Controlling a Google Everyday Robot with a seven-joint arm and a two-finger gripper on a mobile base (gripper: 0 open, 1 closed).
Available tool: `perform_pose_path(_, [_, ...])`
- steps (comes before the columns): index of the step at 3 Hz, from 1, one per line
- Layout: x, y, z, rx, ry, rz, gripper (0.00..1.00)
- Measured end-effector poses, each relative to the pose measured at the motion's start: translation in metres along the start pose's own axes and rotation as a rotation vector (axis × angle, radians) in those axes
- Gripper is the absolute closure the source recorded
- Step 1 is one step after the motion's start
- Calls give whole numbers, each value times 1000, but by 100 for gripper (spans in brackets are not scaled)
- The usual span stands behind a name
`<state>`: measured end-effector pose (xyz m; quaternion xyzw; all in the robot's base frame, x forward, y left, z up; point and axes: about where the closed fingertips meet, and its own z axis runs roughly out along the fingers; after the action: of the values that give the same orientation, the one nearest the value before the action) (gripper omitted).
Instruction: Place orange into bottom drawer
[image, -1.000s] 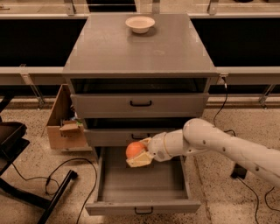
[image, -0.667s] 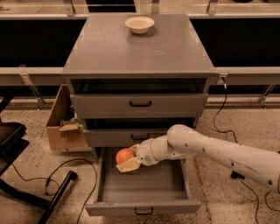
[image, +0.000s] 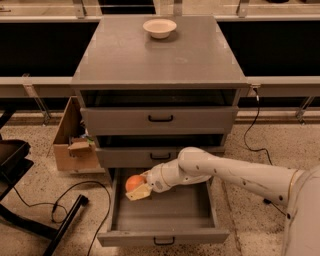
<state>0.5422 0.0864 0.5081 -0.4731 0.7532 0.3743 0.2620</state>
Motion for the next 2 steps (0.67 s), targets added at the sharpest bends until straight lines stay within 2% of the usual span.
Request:
perform_pose_path(1, [24, -24, 12, 33, 25, 50, 100])
perform_pose_path(2, [95, -86, 18, 94, 73, 146, 100])
